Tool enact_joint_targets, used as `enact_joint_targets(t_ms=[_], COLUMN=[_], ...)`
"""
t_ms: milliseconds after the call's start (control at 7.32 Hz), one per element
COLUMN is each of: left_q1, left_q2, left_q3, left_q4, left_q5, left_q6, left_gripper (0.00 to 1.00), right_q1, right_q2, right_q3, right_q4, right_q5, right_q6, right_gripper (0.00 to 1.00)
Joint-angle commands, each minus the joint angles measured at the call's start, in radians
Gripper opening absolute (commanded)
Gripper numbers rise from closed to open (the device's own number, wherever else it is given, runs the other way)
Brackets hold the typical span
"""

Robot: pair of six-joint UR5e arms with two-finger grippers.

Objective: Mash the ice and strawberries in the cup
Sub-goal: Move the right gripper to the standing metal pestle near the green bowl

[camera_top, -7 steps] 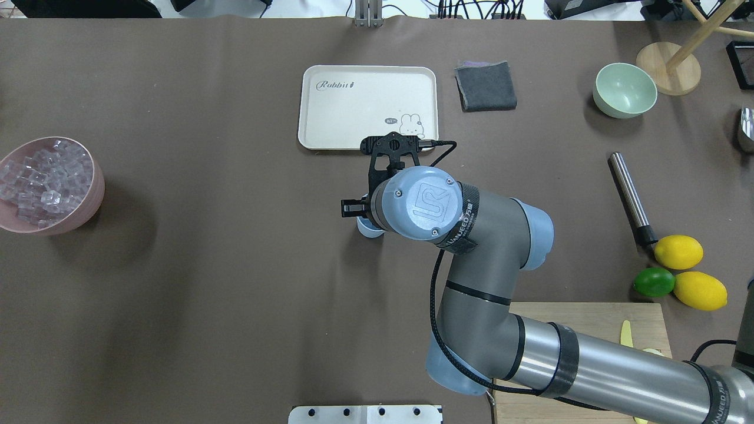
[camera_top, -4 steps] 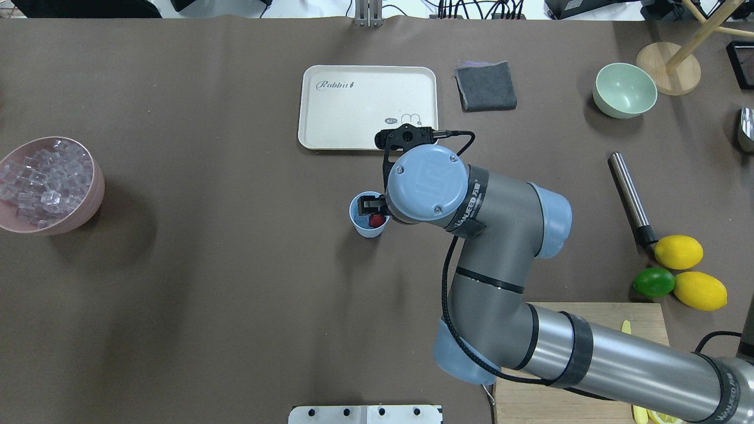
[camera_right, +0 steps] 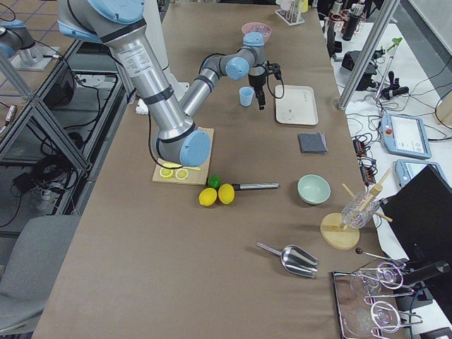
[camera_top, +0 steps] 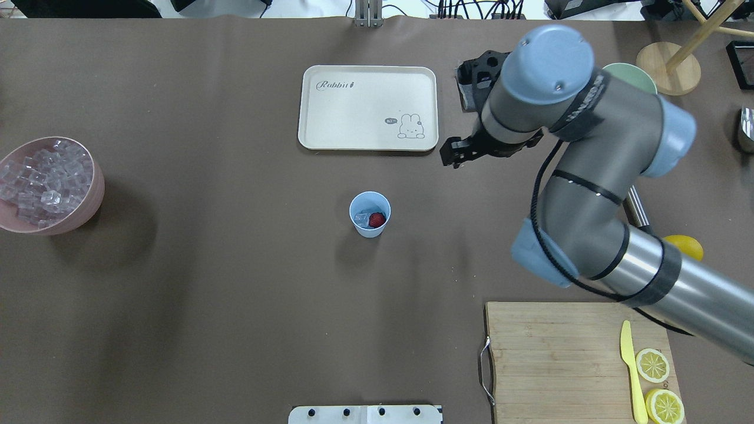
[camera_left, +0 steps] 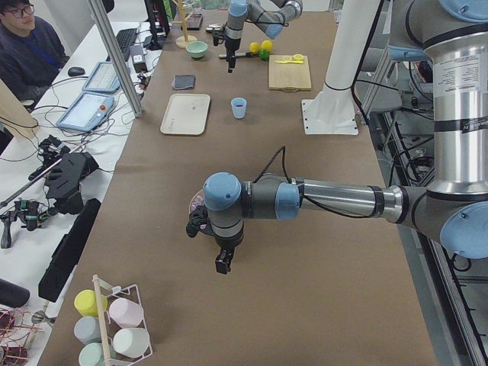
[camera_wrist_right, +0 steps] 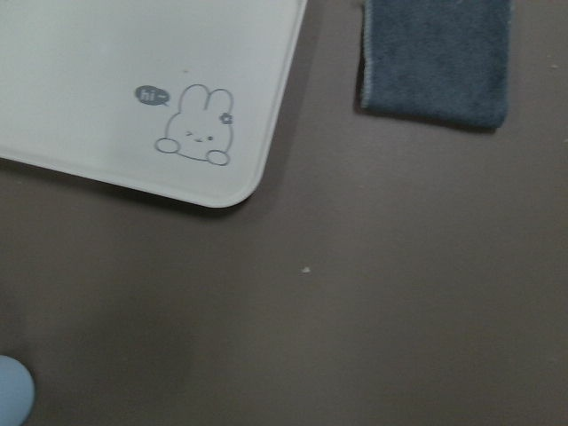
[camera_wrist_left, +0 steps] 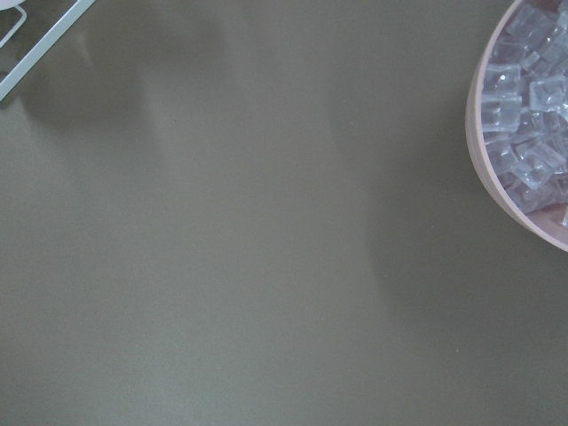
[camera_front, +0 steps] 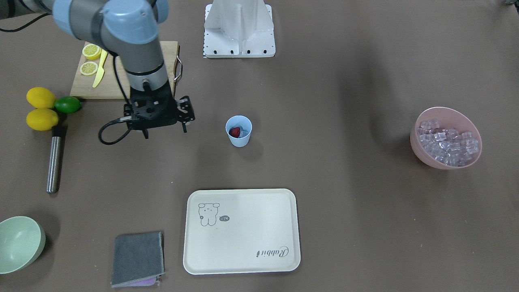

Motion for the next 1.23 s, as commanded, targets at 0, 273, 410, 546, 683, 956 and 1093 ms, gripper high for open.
enact_joint_targets(t_ms=[0, 273, 410, 546, 683, 956, 1093], left_q1=[0.0, -0.002, -0.002, -0.002, -0.002, -0.002, -0.005], left_q2=[0.001, -0.001, -0.003, -0.003, 0.0, 0.001, 0.002], left_q3=[-0.006, -0.012, -0.014, -0.011, -0.011, -0.009, -0.012], left_q4=[-0.001, -0.003, -0.004, -0.027, -0.052, -0.055, -0.055], left_q5=[0.0, 0.0, 0.0, 0.001, 0.001, 0.0, 0.0], left_q6=[0.0, 0.0, 0.002, 0.0, 0.0, 0.002, 0.002], left_gripper=[0.99, 0.99, 0.99, 0.99, 0.99, 0.99, 0.99], right_q1=[0.15, 0.225, 0.261, 0.285, 0.295, 0.301, 0.301], right_q2=[-0.116, -0.216, -0.236, -0.237, -0.238, -0.302, -0.353], right_q3=[0.015, -0.003, -0.023, -0.098, -0.153, -0.302, -0.354], right_q4=[0.03, 0.081, 0.08, 0.081, 0.112, 0.354, 0.477], right_q5=[0.142, 0.164, 0.164, 0.164, 0.164, 0.214, 0.221], right_q6=[-0.128, -0.166, -0.22, -0.304, -0.323, -0.309, -0.28], right_gripper=[1.0, 1.0, 1.0, 1.0, 1.0, 1.0, 1.0])
